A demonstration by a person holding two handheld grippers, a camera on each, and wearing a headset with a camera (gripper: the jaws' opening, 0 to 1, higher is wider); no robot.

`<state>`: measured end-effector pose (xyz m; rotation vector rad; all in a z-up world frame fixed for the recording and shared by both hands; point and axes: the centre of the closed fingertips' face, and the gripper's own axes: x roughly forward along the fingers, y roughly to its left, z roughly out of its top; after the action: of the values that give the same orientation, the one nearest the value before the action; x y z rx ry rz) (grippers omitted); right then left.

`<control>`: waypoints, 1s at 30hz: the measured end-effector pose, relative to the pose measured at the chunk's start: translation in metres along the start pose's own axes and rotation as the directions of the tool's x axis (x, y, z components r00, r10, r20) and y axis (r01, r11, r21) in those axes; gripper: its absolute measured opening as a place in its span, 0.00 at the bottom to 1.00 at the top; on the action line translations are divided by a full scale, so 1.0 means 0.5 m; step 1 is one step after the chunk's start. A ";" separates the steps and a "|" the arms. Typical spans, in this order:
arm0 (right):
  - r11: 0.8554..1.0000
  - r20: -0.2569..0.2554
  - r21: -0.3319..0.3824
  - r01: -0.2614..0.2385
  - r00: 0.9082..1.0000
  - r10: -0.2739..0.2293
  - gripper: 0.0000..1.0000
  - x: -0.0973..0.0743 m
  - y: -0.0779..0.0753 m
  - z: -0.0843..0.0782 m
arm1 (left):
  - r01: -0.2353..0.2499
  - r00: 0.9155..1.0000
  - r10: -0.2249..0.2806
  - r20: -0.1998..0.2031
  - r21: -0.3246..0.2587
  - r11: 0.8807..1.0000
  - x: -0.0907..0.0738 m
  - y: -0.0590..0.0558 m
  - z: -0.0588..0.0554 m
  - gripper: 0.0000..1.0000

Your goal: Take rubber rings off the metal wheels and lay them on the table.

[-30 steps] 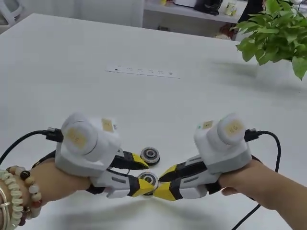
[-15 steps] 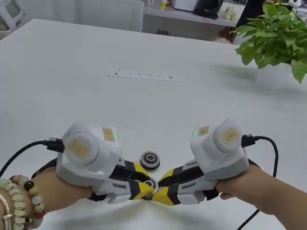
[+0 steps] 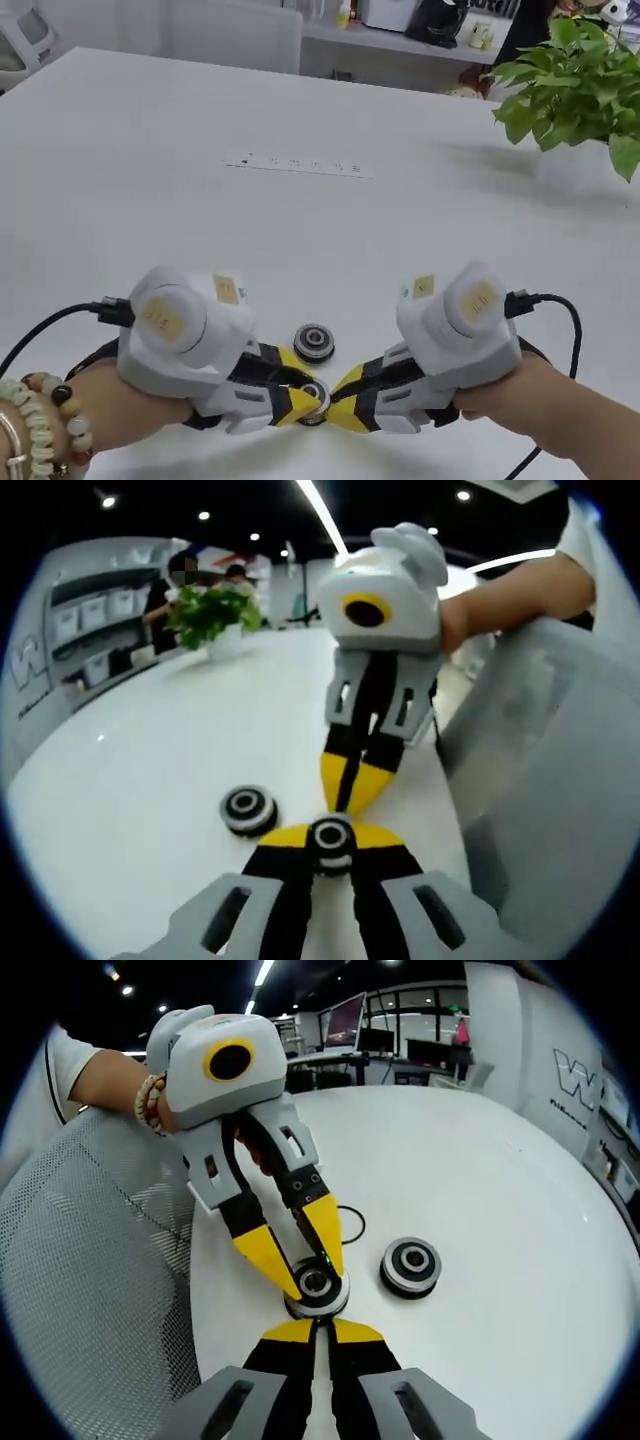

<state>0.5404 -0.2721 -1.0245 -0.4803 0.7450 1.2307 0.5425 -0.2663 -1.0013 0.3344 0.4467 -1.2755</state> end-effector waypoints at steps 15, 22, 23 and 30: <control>0.972 -0.020 0.236 -0.010 1.000 0.015 0.00 0.005 -0.003 -0.002 | -0.004 1.000 0.004 0.007 -0.010 1.000 -0.001 0.001 -0.001 0.15; 0.876 0.047 0.480 -0.041 0.999 0.021 0.00 -0.004 -0.013 -0.002 | -0.003 1.000 0.003 0.009 -0.008 1.000 0.002 0.000 0.000 0.15; 0.861 0.055 0.506 -0.041 0.998 0.016 0.00 -0.008 -0.015 -0.003 | -0.002 1.000 0.002 0.009 -0.007 1.000 0.002 0.000 0.000 0.15; 0.809 0.135 0.583 -0.077 0.991 -0.003 0.00 -0.021 -0.023 0.017 | -0.003 1.000 0.003 0.011 -0.009 1.000 0.003 0.001 0.001 0.15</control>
<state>0.5520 -0.2767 -1.0116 0.1300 0.9771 0.9849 0.5434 -0.2675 -1.0015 0.3207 0.4425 -1.2719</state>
